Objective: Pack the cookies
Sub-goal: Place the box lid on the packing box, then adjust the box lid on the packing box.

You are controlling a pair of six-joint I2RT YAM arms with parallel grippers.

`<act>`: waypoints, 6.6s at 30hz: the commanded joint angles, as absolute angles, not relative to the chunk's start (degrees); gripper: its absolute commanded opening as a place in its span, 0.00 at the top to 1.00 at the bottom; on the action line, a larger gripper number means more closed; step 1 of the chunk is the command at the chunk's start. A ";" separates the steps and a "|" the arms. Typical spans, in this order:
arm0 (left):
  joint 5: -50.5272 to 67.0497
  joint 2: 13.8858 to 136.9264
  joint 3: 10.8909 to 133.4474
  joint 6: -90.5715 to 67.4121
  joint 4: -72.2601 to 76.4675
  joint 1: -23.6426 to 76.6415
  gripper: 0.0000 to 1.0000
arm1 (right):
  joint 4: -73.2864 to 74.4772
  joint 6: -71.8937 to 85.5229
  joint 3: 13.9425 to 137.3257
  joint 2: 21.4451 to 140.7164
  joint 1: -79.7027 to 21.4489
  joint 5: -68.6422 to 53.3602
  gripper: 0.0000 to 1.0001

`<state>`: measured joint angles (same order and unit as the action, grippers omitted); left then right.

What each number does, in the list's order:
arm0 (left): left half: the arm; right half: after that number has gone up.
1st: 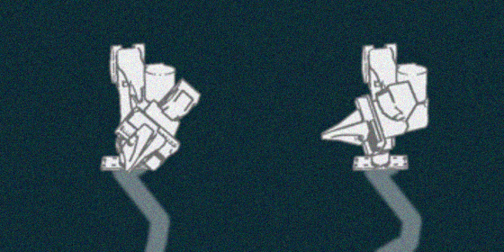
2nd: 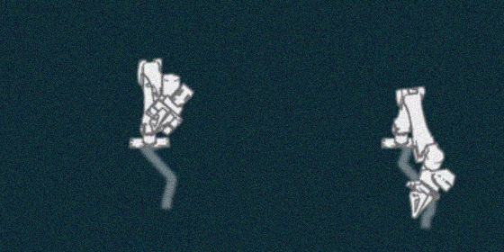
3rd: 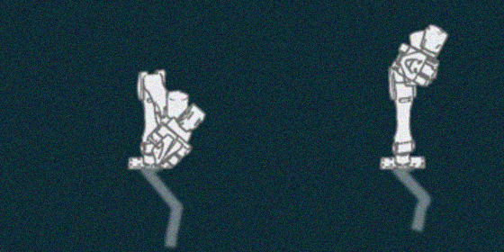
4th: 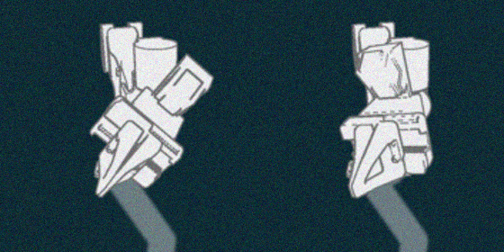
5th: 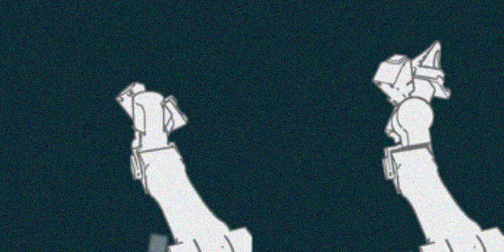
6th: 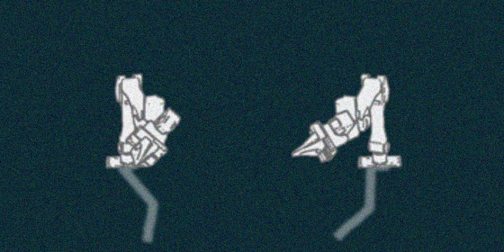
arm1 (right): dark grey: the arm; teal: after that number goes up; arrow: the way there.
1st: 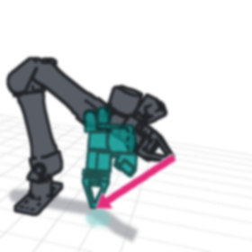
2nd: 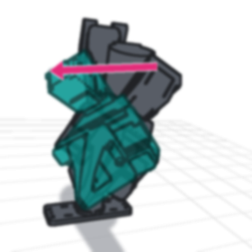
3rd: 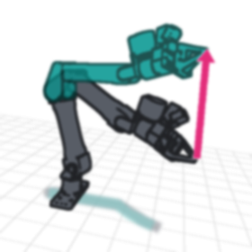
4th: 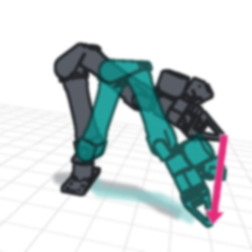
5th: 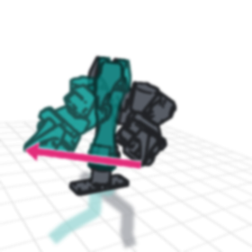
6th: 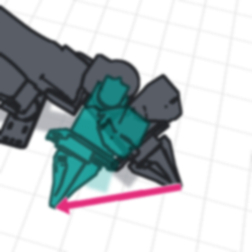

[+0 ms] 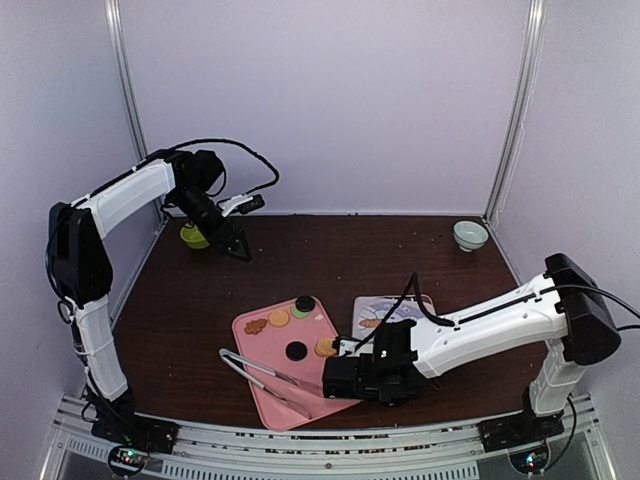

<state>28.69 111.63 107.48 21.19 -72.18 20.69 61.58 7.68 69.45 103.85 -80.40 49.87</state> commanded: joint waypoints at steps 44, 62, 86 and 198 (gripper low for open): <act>30.17 115.53 111.00 26.18 -75.50 28.30 0.16 | 52.72 7.43 62.64 91.11 -76.82 17.58 0.02; 29.59 116.87 112.10 26.57 -75.51 28.59 0.17 | 54.76 10.65 61.27 83.90 -75.50 9.13 0.01; 26.47 126.02 116.34 30.56 -76.85 43.98 0.22 | 49.65 41.83 42.67 62.85 -48.04 -1.80 0.10; 24.99 130.77 119.74 28.97 -75.23 51.13 0.16 | 24.62 49.12 28.92 61.61 -47.96 -20.66 0.05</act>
<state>24.29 128.92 116.84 28.40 -76.12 50.52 26.85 48.42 29.67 60.60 -47.51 -22.15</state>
